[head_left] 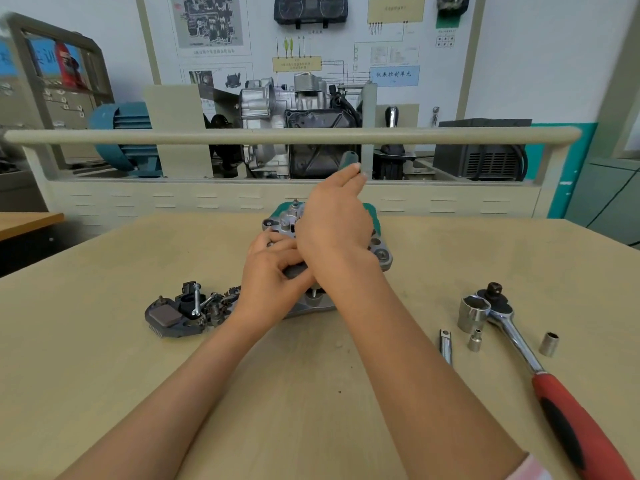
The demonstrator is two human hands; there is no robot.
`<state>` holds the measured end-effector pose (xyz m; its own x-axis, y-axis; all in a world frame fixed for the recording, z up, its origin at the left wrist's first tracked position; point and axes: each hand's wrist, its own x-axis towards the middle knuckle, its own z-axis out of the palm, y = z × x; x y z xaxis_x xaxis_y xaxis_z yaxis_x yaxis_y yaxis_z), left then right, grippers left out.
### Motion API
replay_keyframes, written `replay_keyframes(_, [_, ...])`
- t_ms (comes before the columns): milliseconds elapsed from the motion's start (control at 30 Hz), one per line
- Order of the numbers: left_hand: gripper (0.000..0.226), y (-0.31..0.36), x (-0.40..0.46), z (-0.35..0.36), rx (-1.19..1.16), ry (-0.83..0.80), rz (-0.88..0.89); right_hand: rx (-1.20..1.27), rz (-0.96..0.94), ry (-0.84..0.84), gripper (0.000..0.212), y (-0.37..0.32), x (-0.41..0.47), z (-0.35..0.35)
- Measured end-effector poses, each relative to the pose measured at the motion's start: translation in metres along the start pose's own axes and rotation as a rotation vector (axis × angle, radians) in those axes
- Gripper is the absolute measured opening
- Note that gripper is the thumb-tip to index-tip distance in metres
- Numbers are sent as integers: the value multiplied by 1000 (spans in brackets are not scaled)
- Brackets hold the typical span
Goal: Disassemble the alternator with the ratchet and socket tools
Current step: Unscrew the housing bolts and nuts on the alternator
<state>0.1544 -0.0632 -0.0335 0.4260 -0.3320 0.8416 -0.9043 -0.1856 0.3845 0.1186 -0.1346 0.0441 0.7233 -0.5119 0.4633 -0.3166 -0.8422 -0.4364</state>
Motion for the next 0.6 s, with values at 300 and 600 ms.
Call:
replay_keyframes(300, [29,-10,-2,1,-55,6,-126,-278,-624,24,65,-1,-2,-3])
replay_keyframes(600, [15,-5,2,-2,-99,-23,-109,-148,-1043,-35,46,11,-1,-14])
